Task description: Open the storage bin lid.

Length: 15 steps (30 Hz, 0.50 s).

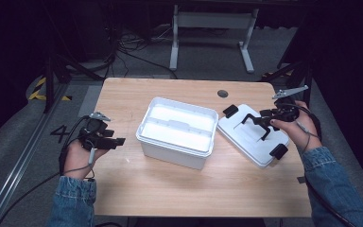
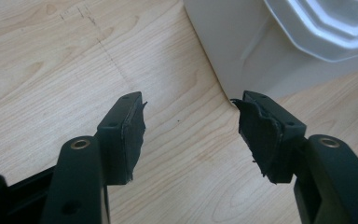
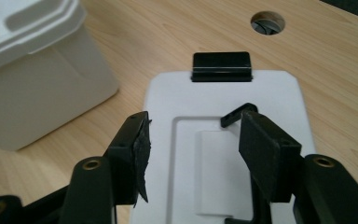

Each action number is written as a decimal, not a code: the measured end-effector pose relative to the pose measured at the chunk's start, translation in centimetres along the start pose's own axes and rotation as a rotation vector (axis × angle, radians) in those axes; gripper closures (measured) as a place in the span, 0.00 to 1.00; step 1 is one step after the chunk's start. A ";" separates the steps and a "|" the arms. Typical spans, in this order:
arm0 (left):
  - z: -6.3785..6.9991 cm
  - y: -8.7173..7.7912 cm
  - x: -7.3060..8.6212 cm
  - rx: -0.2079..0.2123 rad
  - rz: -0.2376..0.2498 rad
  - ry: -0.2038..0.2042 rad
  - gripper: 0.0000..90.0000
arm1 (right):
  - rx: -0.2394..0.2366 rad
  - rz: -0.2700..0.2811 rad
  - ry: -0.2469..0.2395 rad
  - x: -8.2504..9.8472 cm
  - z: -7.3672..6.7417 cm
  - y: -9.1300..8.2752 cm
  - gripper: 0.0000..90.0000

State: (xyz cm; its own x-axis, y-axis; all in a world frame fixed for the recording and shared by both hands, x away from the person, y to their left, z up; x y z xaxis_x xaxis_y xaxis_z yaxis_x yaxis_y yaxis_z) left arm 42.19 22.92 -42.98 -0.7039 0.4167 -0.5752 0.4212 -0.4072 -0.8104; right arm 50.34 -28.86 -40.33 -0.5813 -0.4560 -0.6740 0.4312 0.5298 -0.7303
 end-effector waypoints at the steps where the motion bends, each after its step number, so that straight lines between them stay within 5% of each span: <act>1: -0.1 0.0 0.1 -0.002 0.000 0.003 0.46 | -0.009 0.003 -0.005 0.0 -0.5 -0.2 0.49; 15: -0.1 -0.3 0.2 -0.004 0.009 -0.002 0.46 | -0.111 0.023 -0.071 0.8 -6.6 -1.2 0.53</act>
State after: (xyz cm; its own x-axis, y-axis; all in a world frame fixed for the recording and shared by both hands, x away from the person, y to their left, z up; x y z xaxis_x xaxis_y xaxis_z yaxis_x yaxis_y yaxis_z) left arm 42.01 23.22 -42.80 -0.7011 0.4116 -0.5823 0.4297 -0.4078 -0.8057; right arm 44.81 -25.11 -39.27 -0.5201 -0.4901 -0.6995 0.3626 0.6148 -0.7004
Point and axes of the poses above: each handheld gripper's, and its own axes: y roughly forward along the jaws, x roughly out of its underside, z roughly to its right, the point moved 7 cm from there along y, roughly forward along the jaws, and after that the axes turned 1 degree about -x, right-handed, at the moved point
